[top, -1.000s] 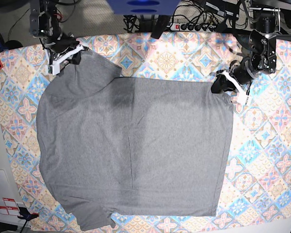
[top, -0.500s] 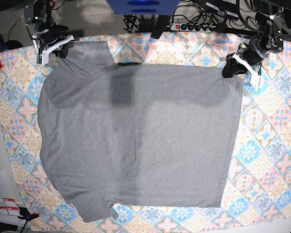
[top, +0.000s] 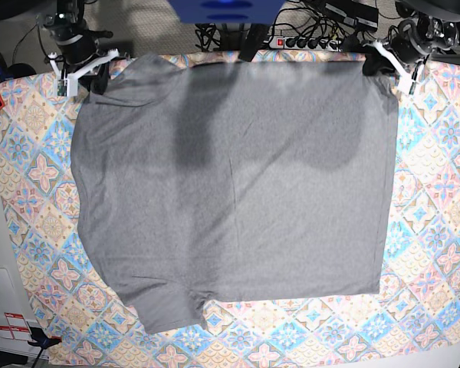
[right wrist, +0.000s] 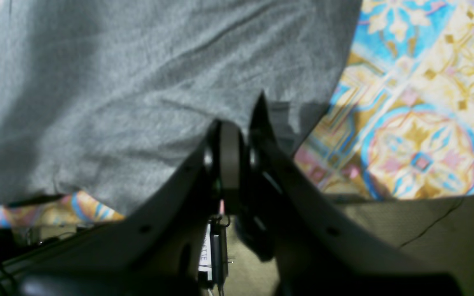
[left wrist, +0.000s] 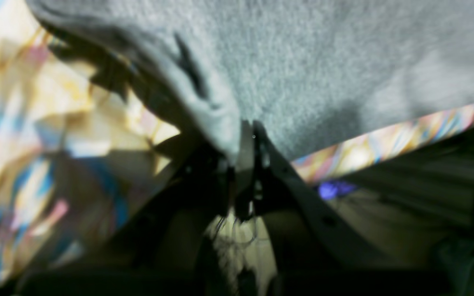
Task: Fold the T-shirt properly
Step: 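Lower the shirt flat and open both grippers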
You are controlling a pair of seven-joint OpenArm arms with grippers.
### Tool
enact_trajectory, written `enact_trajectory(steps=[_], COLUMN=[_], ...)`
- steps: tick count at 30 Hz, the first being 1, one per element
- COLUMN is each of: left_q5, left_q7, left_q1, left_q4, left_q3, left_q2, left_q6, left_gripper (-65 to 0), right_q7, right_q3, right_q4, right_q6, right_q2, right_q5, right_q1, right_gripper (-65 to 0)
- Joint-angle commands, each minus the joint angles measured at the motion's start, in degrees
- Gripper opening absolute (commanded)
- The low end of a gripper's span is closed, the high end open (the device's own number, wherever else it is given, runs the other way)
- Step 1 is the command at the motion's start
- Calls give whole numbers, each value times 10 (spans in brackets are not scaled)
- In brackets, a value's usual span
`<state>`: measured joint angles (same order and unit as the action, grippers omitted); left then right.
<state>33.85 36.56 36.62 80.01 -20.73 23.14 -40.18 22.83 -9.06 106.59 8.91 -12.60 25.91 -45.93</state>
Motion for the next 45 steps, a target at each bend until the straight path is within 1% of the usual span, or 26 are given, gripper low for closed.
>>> enact_trajectory(steps=[1,5,8,13,17,21,24,26,27,30,32,34,36,37,41,45], left_q5=[0,2,4,1,0,-3,-31,-62,-80,-115,-135,-153,-173,-182,-218,-247], left_q7=[-2,-1,18,89,151,191,205,219,226,241,256,267,277,282,285,285], left_q1=[14,19,-1,-60,-103,-141,-169,-191,-201,-229,-247,-262,-274,-280,-291,-310], left_q4=[18,29,29,29,29,29,29,29,29,29,29,29,29,29,29,29], left_q3=[-12,-24,-24,-28,-66,-91,-96,-94,-94,-94,-93,-93,-93,-93,-69,-72], left_q2=[9,8,8,10,10,11,12,9,7,-8,-9,-14,-21,-22,-30,-44], left_q6=[2,2,2,2,2,2,2,2,2,2,2,2,2,2,2,2], left_gripper=[-650,-650,-650,-650,-649,-648,-647,-647,-647,-647,-647,-647,-646,-646,-647,-647], right_q7=[-20,-21,-22,-22,-22,-19,-18,-17,-9,44,71,85,107,124,186,226], right_q3=[-4,-4,-4,-4,-5,-4,-4,-4,-4,-4,-4,-12,-46,-62,-101,-115], right_q4=[11,11,11,26,41,44,44,44,44,45,45,45,45,45,45,45], right_q6=[-1,-1,-1,-1,-1,-1,-1,-1,-1,-1,-1,-7,-47,-61,-64,-64], right_q2=[-6,-6,-6,-6,-9,-10,-10,-11,-11,-9,-6,1,18,26,32,32], right_q5=[2,2,1,0,0,0,0,-5,-18,-67,-85,-85,-85,-85,-85,-85], right_q1=[-3,-1,0,14,19,40,60,73,80,108,129,146,163,175,216,255], right_gripper=[-642,-643,-643,-643,-641,-640,-640,-639,-639,-639,-639,-639,-639,-639,-641,-641])
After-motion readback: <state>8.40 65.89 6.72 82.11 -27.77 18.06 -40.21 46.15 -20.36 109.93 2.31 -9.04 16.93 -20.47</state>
